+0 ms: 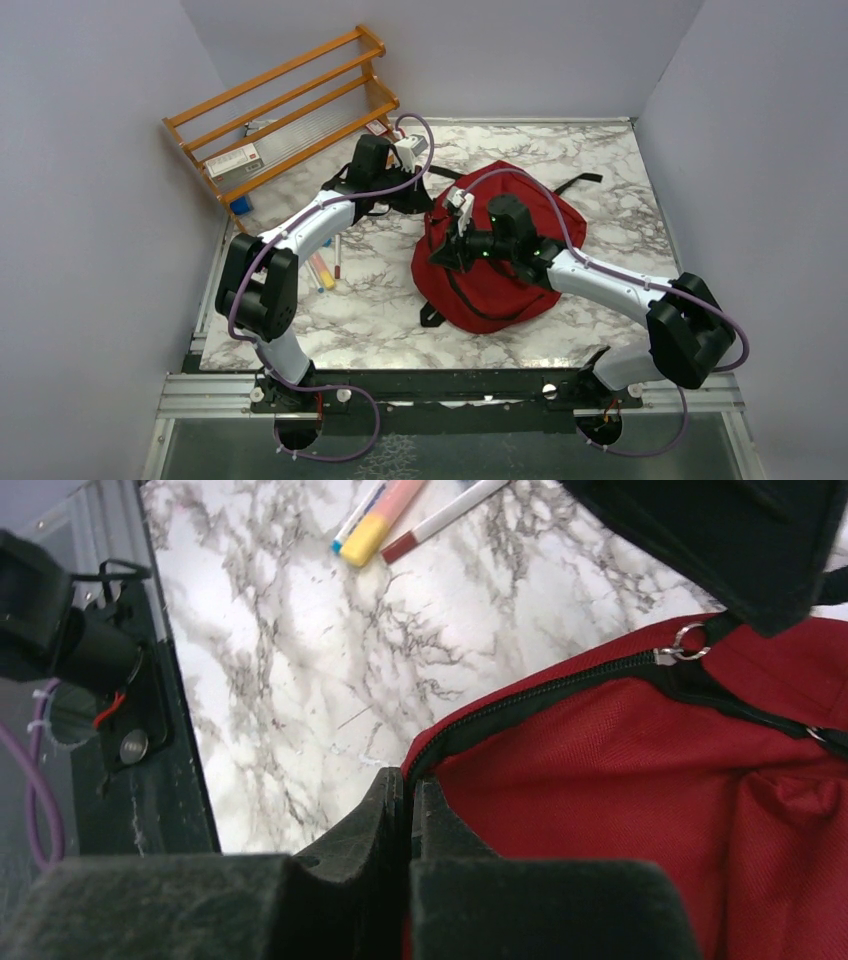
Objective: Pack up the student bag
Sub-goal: Zip the student bag at the center of the board.
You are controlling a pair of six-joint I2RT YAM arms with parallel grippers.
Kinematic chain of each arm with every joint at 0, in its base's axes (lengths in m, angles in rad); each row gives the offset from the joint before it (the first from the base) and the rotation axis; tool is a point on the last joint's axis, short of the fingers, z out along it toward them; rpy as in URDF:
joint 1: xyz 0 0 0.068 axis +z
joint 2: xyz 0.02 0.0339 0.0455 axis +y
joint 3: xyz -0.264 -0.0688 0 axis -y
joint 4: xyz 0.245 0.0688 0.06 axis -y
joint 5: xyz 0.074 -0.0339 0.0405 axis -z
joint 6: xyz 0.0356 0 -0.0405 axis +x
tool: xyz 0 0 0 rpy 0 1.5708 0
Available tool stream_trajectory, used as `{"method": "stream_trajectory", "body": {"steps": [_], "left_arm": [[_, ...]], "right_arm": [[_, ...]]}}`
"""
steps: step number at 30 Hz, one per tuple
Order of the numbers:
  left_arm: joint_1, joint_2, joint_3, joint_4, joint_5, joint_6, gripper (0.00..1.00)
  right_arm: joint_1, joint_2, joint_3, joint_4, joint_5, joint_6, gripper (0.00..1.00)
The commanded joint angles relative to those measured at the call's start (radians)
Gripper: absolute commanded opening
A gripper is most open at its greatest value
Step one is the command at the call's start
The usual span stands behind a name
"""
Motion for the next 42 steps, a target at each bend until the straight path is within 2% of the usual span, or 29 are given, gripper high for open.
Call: {"method": "stream_trajectory", "body": {"steps": [1,12,20,27,31,38,42], "left_arm": [[0.02,0.013,0.022,0.152,-0.059,0.019,0.0],[0.013,0.063,0.022,0.154,-0.067,0.023,0.0],[0.012,0.162,0.077,0.161,-0.052,-0.007,0.0],[0.013,0.229,0.13,0.161,-0.078,-0.021,0.0],[0.012,0.24,0.158,0.161,-0.078,-0.025,0.0],[0.015,0.14,0.168,0.115,-0.159,-0.025,0.4],[0.025,0.028,0.122,0.088,-0.346,-0.099,0.54]], "right_arm": [[0.032,-0.043,-0.032,-0.115,-0.311,-0.036,0.01],[0.032,-0.1,-0.067,-0.164,-0.475,-0.111,0.01],[0.032,-0.116,-0.068,-0.271,-0.524,-0.167,0.01],[0.032,-0.127,-0.092,-0.258,-0.532,-0.168,0.01],[0.032,-0.144,-0.11,-0.217,-0.419,-0.121,0.01],[0.032,-0.166,-0.143,-0.057,0.006,0.099,0.01],[0.032,-0.085,-0.093,-0.005,0.145,0.166,0.01]]}}
